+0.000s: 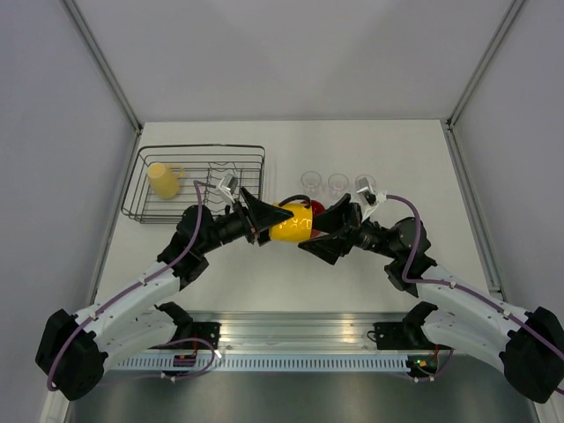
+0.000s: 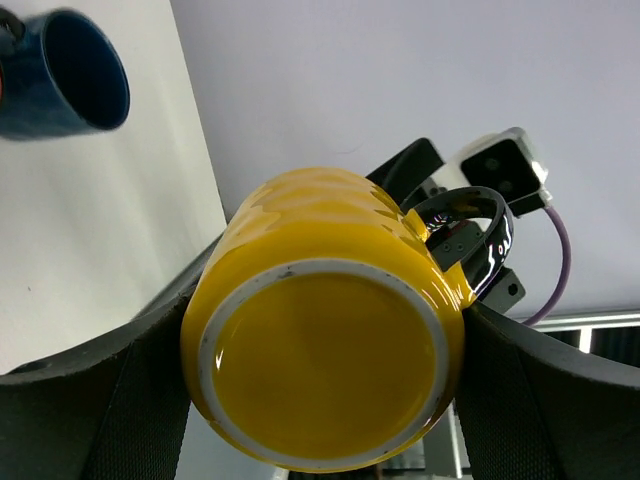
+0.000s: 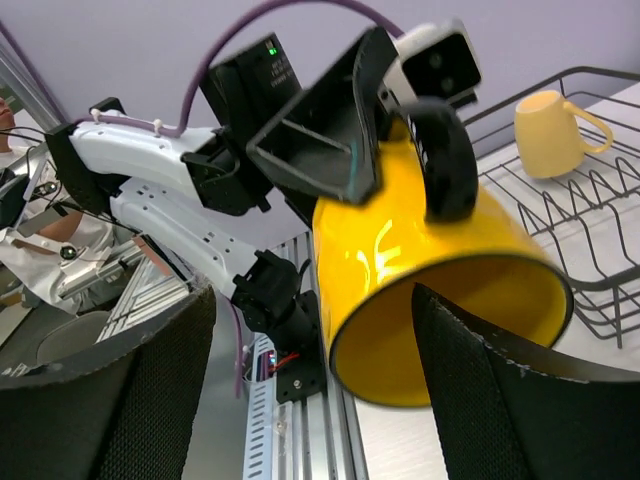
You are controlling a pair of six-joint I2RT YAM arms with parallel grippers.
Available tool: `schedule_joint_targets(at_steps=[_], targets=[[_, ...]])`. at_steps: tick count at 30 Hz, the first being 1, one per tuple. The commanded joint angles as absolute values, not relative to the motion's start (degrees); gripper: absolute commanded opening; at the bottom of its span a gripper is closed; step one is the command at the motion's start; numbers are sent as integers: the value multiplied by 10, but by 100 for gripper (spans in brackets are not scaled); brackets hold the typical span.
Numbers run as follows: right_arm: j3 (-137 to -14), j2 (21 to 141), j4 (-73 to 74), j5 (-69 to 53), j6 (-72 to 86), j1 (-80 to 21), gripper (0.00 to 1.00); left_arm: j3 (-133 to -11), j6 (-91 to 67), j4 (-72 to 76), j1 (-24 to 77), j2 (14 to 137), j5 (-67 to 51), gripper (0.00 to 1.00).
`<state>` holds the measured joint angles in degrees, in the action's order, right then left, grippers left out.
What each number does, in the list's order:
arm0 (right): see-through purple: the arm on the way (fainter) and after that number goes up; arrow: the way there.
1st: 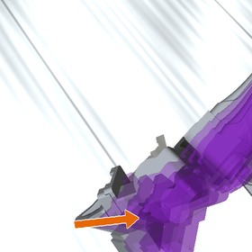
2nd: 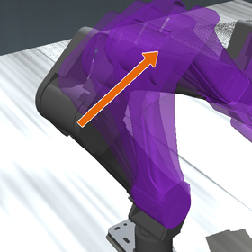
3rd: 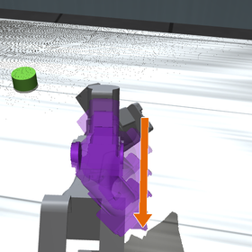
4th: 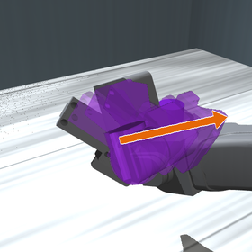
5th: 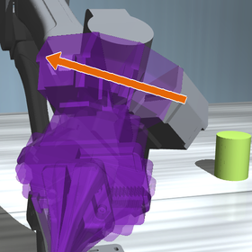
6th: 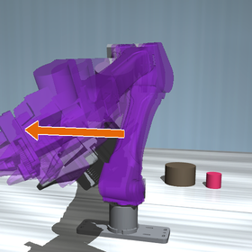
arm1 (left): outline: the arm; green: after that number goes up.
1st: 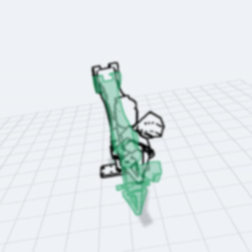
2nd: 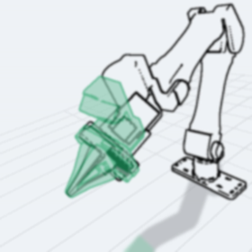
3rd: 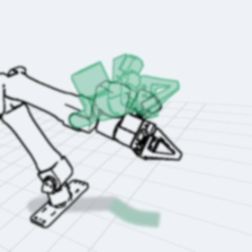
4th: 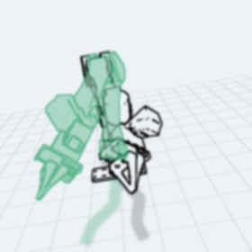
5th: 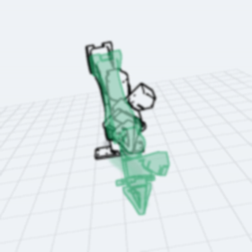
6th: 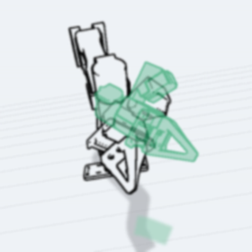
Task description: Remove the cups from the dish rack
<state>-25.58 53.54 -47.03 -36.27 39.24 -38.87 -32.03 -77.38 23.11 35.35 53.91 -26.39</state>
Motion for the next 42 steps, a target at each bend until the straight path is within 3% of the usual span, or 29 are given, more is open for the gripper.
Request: schedule_joint_targets(at_steps=[1,6,17,23,25,26,27,28,30,31,32,42], targets=[[-285,536,-528,-363,377,-397,82,-313,-866,306,393,518,-201,2],[-291,555,-541,-385,370,-403,63,-311,-899,323,424,519,-170,2],[-262,542,-579,-402,364,-405,42,-287,-949,371,451,514,-141,2],[-258,544,-579,-400,363,-404,2,-298,-937,383,461,530,-154,2],[-259,539,-580,-402,366,-404,0,-307,-924,382,462,537,-164,2],[-259,531,-577,-403,365,-405,0,-310,-919,373,462,539,-167,9],[-261,525,-571,-403,363,-405,0,-315,-913,364,462,539,-166,23],[-265,519,-554,-403,354,-405,0,-318,-901,353,462,536,-167,54],[-268,493,-531,-398,338,-405,0,-328,-882,318,462,531,-161,78],[-268,483,-518,-391,330,-405,1,-330,-875,313,462,527,-159,96],[-270,463,-483,-382,306,-405,1,-331,-869,305,462,524,-156,100],[-357,356,-102,-238,115,-405,0,-387,-707,66,455,439,-25,100]])
